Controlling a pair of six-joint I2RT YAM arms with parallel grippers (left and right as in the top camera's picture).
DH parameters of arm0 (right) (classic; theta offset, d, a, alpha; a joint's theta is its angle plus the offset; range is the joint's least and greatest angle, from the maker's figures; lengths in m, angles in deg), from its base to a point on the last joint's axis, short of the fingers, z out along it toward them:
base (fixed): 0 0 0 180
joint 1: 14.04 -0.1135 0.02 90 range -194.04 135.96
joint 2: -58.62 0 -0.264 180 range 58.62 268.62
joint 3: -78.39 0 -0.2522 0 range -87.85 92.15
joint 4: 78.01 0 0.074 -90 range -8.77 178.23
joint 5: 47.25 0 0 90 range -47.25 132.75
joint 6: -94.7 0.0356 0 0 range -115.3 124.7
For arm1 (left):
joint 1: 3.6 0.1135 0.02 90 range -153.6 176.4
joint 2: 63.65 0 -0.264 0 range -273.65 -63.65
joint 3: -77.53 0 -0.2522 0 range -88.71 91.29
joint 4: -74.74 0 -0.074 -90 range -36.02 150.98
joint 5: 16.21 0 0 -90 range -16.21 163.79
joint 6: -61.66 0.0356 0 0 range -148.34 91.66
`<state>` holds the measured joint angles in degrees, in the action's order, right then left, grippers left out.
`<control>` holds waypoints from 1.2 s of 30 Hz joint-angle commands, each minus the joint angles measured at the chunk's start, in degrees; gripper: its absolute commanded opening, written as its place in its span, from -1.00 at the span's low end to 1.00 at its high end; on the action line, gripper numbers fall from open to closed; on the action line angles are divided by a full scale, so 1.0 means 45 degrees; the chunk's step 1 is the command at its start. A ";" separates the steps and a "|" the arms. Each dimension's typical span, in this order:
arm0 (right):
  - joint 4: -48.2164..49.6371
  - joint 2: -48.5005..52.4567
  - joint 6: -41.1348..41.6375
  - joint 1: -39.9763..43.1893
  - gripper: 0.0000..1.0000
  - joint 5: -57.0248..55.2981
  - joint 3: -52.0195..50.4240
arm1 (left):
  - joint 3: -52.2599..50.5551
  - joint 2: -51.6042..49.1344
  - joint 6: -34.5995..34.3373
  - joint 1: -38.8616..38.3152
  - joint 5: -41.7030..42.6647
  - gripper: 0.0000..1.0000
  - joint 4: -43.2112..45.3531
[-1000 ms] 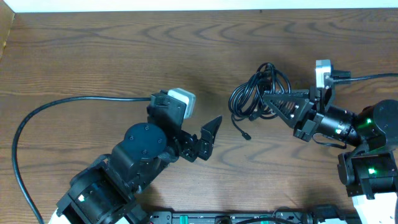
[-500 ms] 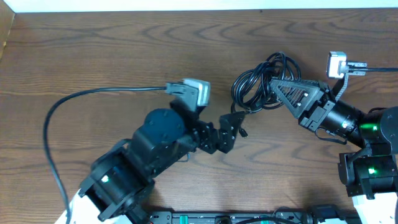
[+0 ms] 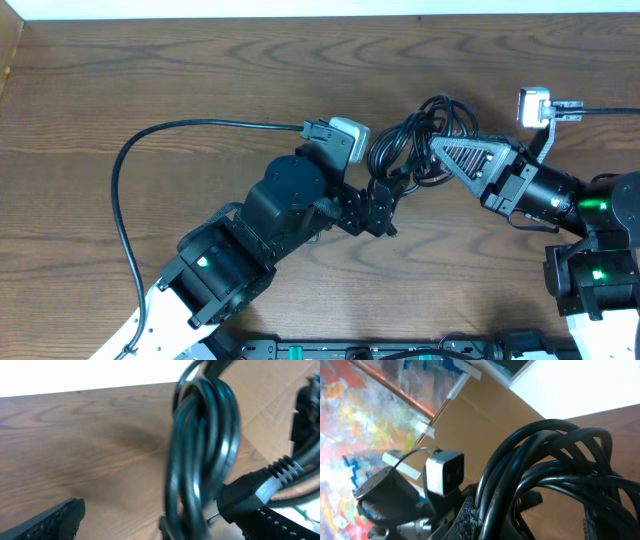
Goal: Untangle cables
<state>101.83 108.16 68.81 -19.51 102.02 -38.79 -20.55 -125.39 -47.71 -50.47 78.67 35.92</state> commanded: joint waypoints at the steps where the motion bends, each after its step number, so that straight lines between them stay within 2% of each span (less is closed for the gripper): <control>1: 0.0131 -0.0102 0.0136 -0.0044 -0.98 0.0578 0.0165 | 0.0073 0.0015 0.0384 0.0068 -0.1117 0.96 0.0073; 7: 0.0282 -0.0102 0.0597 -0.0044 -0.98 0.0767 0.0165 | 0.0073 0.0000 0.0345 0.0068 -0.1676 0.96 0.0083; 14: 0.2803 -0.0102 0.2055 -0.0044 -0.98 0.0466 0.0165 | 0.0073 0.0000 0.0350 0.0068 -0.1559 0.96 0.0078; 19: 0.3410 -0.0102 0.2458 -0.0044 -0.98 0.0539 0.0165 | 0.0073 0.0005 0.0350 0.0068 -0.1574 0.98 0.0102; 21: 0.3405 -0.0102 0.2453 -0.0044 -0.98 0.0831 0.0165 | 0.0073 0.0010 0.0350 0.0068 -0.1579 0.77 0.0199; 26: 0.3400 -0.0102 0.2453 -0.0044 -0.98 0.1462 0.0165 | 0.0073 0.0015 0.0359 0.0068 -0.1583 -0.26 0.0661; 28: 0.3405 -0.0102 0.2453 -0.0044 -0.97 0.1700 0.0165 | 0.0073 0.0044 0.0403 0.0068 -0.1724 -0.60 0.0845; 32: 0.3395 -0.0102 0.2239 -0.0044 -0.97 0.2220 0.0165 | 0.0073 0.0141 0.0403 0.0068 -0.2356 -0.85 0.0981; 36: 0.2929 -0.0102 0.1549 -0.0044 -0.98 0.2744 0.0165 | 0.0073 0.0389 0.0398 0.0068 -0.3109 -0.85 0.0981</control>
<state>115.73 108.51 78.15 -19.51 109.75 -38.84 -20.55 -124.89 -46.25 -50.75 71.89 40.31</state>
